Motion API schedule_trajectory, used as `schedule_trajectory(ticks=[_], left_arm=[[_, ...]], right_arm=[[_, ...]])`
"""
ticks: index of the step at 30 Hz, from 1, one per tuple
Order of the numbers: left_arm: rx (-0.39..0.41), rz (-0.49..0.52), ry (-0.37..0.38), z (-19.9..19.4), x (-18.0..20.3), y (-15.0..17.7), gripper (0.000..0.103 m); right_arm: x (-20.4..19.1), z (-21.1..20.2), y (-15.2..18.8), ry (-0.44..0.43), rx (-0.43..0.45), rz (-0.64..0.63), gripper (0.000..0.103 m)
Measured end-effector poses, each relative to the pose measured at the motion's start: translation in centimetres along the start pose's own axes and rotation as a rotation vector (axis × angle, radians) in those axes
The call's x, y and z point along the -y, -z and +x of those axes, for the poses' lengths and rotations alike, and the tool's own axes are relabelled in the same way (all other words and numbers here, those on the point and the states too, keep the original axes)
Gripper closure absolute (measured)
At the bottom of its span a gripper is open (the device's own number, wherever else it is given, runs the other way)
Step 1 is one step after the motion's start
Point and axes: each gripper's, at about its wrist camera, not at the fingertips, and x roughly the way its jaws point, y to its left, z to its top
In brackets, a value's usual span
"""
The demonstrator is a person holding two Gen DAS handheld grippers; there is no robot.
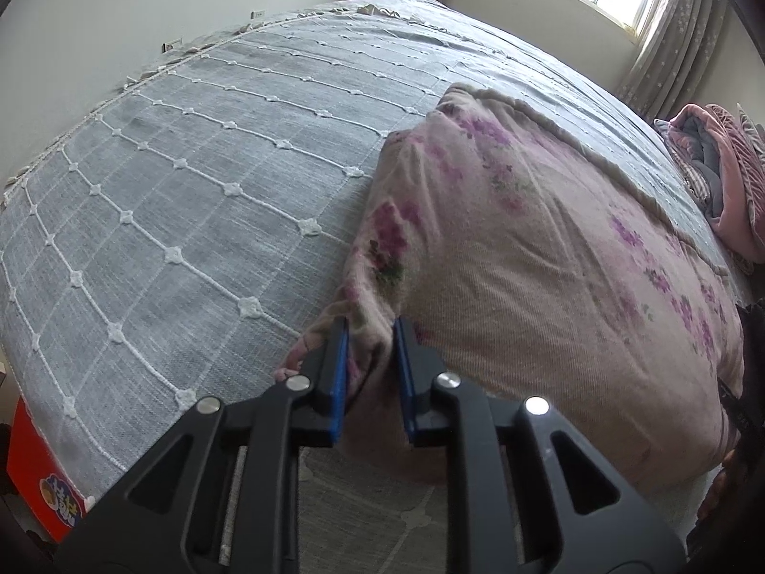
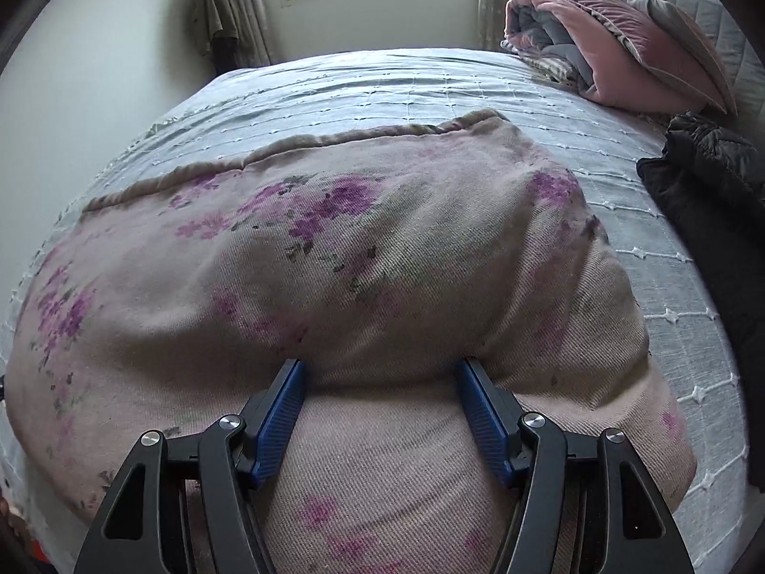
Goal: Fold large clothes
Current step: 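Grasp the folded jacket edge with the left gripper while the right gripper grasps beside it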
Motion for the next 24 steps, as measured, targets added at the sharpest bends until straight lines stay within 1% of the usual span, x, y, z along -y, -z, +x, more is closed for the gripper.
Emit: schedule_trajectory(ticks=[1,4,9,13,17,19,22,24], left_arm=[[0.002,0.005,-0.002,0.0,0.0,0.0,0.08],[0.011,0.005,-0.018,-0.2,-0.1,0.0,0.071],[0.008,-0.004,-0.004,-0.5,-0.3,-0.3,0.071],[0.017,0.01,-0.008,-0.9,-0.2,-0.3,0.071],[0.021,0.028,-0.022,-1.0,0.1,-0.3,0.071],[0.021,0.031,-0.027,-1.0,0.2,-0.3,0.071],[0.018,0.034,-0.03,-0.9,0.3,-0.4,0.071],[0.011,0.026,-0.021,-0.8,0.2,-0.5,0.07]], right_arm=[[0.2,-0.4,-0.1,-0.007,0.004,0.013,0.037],[0.2,-1.7,-0.2,0.001,0.023,0.014,0.037],[1.4,-3.5,-0.2,0.004,0.045,0.045,0.036],[3.7,-4.6,-0.4,0.067,0.058,0.096,0.035],[6.1,-4.8,-0.4,0.098,0.032,0.148,0.035],[6.8,-4.3,-0.3,0.117,0.003,0.157,0.035],[7.0,-3.1,0.1,0.097,-0.037,0.167,0.035],[6.9,-3.2,0.2,0.101,-0.037,0.162,0.035]])
